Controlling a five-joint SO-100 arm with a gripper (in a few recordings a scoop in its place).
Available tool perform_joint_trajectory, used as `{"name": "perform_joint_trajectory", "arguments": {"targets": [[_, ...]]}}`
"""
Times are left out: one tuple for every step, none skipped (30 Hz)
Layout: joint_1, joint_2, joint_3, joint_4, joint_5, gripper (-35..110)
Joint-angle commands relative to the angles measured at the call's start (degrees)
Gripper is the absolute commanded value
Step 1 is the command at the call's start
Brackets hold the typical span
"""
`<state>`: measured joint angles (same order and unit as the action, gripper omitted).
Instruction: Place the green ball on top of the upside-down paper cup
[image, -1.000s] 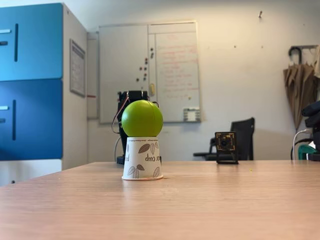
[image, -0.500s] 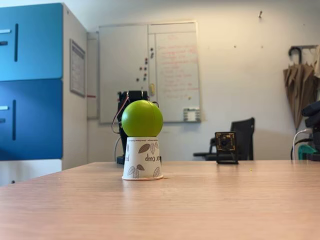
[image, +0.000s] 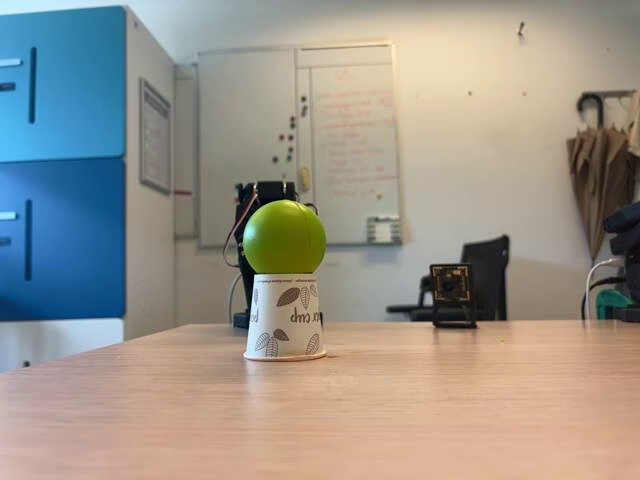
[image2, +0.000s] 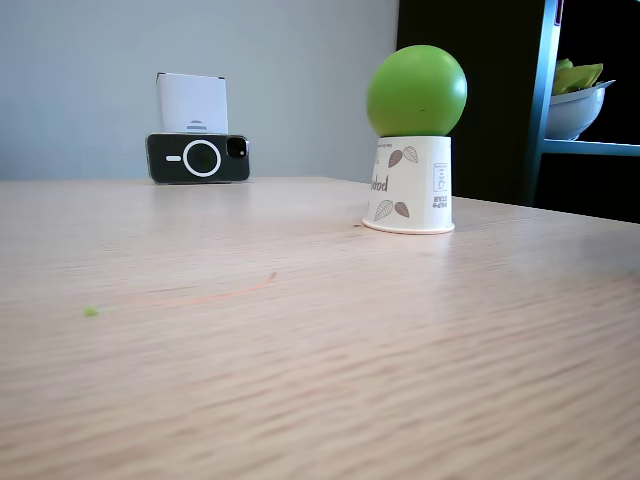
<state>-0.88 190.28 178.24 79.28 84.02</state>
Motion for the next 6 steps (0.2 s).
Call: {"name": "perform_joint_trajectory", "arguments": {"targets": [[-0.1, 0.2, 0.1, 0.5, -0.3, 0], [-0.1, 0.2, 0.1, 0.5, -0.3, 0], [-0.1, 0.2, 0.1, 0.5, -0.3, 0], [-0.1, 0.2, 0.1, 0.5, -0.3, 0], [-0.1, 0.2, 0.1, 0.5, -0.3, 0], [-0.1, 0.2, 0.1, 0.5, -0.3, 0]]}}
